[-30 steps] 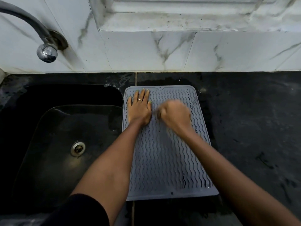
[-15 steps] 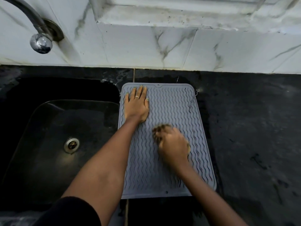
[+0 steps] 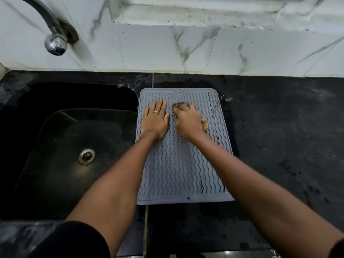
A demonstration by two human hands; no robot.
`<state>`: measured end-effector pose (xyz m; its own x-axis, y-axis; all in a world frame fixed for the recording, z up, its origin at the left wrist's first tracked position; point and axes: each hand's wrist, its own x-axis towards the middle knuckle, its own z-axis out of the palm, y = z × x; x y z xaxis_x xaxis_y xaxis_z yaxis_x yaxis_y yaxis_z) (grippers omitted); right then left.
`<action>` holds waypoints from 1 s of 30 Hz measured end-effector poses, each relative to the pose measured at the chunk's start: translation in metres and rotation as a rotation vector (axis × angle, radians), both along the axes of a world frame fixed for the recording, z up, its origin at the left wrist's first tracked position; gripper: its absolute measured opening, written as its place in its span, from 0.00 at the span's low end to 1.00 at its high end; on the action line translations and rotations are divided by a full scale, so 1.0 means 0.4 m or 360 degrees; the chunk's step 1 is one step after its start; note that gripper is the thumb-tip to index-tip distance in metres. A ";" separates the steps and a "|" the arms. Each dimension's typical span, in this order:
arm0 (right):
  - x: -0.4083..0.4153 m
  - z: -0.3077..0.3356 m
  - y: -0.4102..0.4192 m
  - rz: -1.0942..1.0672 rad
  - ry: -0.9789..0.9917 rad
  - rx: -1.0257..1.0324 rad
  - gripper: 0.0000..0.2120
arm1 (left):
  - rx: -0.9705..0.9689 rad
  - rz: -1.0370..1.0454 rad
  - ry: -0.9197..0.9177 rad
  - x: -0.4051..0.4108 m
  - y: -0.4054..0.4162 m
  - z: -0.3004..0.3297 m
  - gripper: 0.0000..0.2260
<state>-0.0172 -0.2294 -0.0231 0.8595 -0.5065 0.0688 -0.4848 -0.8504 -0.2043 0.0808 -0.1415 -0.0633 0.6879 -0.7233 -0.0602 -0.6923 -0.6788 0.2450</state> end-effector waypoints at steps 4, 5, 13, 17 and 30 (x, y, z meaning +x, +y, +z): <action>-0.212 -0.011 0.128 0.0085 -0.0355 0.0092 0.09 | -0.0007 -0.0009 0.0025 -0.020 0.018 -0.002 0.25; -0.255 -0.010 0.152 0.0113 -0.0356 0.0104 0.08 | -0.0016 -0.0004 0.0042 -0.027 0.025 -0.003 0.25; -0.156 0.084 0.083 -0.0152 -0.0467 0.0646 0.14 | 0.0000 0.0021 0.0050 -0.104 0.081 0.004 0.25; -0.035 0.061 0.055 -0.0059 -0.0049 0.0367 0.14 | -0.0010 0.0030 0.0046 -0.140 0.107 0.004 0.24; -0.419 0.033 0.270 0.0047 -0.0102 0.0328 0.10 | -0.0015 0.0057 -0.0002 -0.245 0.180 0.006 0.25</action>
